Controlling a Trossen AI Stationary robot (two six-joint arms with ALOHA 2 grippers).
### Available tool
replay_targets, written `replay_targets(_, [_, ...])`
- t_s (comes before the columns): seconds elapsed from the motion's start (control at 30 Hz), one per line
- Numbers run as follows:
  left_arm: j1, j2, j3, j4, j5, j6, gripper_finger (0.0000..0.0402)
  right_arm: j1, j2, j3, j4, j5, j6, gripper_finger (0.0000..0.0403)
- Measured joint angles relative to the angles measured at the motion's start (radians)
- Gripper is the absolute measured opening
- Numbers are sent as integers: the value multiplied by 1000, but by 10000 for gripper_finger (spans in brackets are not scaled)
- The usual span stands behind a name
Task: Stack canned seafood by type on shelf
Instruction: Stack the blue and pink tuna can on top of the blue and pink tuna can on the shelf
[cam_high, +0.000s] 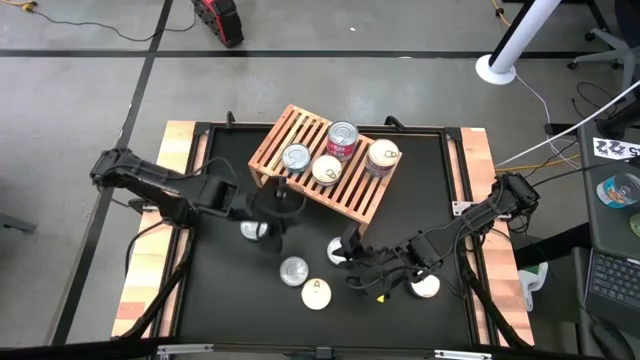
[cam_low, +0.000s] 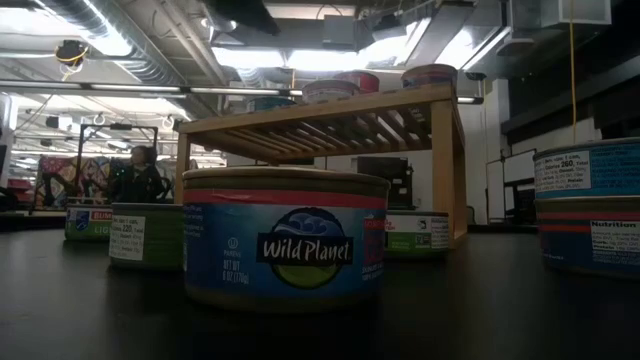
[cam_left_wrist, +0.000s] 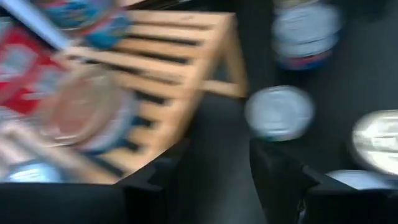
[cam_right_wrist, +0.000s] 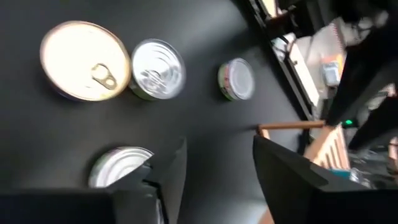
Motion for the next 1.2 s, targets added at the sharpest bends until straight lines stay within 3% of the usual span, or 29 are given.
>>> replay_targets(0.3, [-240,47,-84,76,78,-182,146,0,0,-3,0,-151,95,205])
replay_targets(0.57, [-391,247,-120,390,79,-30,141,0,1,-3,2,-274,221,205])
replay_targets(0.7, [-411,347,-120,479,77,75,141,0,27,-3,3,-297,245,205])
replay_targets(0.9, [-403,444,-120,477,76,130,141,0,92,-3,2,-305,247,205])
replay_targets(1.2, [-368,473,-121,478,89,262,141,-8,123,-3,2,-312,194,205])
